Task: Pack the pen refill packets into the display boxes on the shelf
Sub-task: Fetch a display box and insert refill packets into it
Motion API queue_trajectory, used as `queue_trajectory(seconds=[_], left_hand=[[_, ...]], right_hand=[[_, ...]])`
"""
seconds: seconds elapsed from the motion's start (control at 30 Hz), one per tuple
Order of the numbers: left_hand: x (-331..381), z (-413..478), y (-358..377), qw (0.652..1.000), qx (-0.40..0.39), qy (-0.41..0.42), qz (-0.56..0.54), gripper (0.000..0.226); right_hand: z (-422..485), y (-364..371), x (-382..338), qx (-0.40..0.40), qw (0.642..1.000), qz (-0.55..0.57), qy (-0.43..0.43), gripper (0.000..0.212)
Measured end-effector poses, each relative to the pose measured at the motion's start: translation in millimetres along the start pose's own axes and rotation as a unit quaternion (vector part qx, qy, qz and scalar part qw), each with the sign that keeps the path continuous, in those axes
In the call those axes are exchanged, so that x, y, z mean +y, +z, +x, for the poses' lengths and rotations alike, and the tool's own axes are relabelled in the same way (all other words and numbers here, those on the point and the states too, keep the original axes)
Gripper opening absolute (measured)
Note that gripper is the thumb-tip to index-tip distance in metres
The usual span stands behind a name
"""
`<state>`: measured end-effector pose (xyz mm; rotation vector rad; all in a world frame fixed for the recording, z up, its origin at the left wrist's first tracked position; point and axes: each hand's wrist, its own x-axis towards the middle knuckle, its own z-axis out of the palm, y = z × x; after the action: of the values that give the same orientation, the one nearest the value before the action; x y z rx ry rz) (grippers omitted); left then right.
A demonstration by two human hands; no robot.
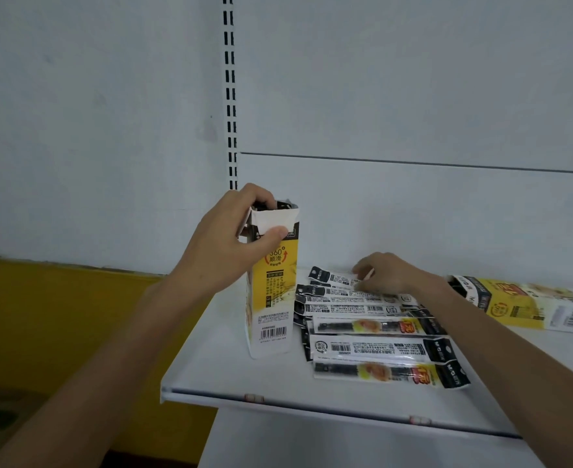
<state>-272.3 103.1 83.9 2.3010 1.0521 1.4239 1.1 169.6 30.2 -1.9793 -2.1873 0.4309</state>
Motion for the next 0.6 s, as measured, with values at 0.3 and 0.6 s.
queue_trajectory(seconds=[0.3, 0.6], left_hand=[[-2.5, 0.1, 3.6, 1.000, -0.001, 0.001, -0.007, 0.016], [-0.9, 1.7, 5.3, 1.000, -0.007, -0.001, -0.016, 0.018]], right_hand=[[4.4, -3.1, 1.3, -0.012, 1.000, 0.008, 0.000, 0.018], [5.8, -4.3, -0.9, -0.048, 0.998, 0.019, -0.024, 0.013]])
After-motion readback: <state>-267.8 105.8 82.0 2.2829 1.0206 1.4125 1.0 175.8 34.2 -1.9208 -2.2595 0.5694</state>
